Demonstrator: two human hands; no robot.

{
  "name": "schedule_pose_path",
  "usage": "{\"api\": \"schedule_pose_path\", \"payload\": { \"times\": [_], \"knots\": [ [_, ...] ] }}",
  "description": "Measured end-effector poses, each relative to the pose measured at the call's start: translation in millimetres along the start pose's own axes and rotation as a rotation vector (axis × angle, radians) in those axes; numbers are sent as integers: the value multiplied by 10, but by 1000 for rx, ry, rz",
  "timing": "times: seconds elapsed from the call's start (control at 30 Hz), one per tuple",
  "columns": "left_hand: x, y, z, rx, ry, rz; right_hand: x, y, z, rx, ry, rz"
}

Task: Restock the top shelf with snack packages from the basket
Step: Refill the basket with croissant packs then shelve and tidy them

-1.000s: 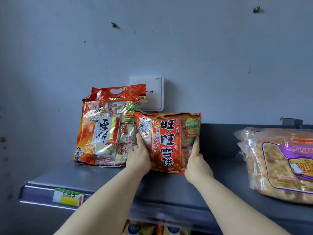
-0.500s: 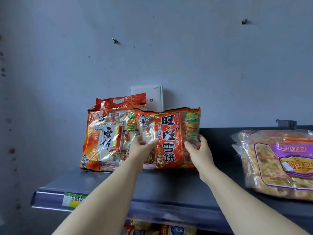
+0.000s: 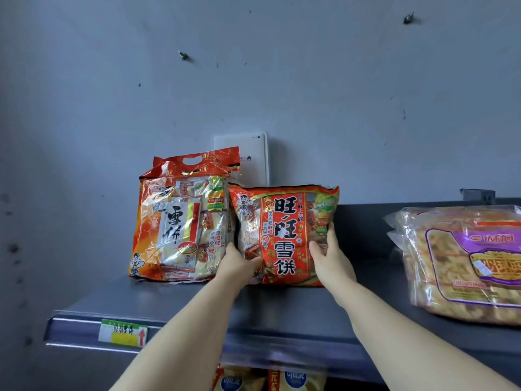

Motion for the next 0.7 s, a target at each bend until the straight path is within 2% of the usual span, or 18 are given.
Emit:
{"api": "schedule_pose_path", "payload": {
  "times": [0.17,0.37,0.57,0.7],
  "knots": [
    [21,-41,62,-25,130,10,24,5,9,-16,-23,34],
    [15,-198,187,-10,122,110,-46,-95,-53,-79,-155,210],
    [-47,-471,355,86,288,96,-159,-376,-164,-205,-422,161],
    [-92,-690,434,194,492,-36,-244,-634,-145,-236,-588,128]
  ]
}}
Point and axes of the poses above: each hand's wrist, its own y-axis towards the middle knuckle, its own x-axis out of the palm, z = x × y, the point moved 2 cm from there along y, towards the middle knuckle, and after that the axes turned 6 degrees about x, right-handed, at the moved point
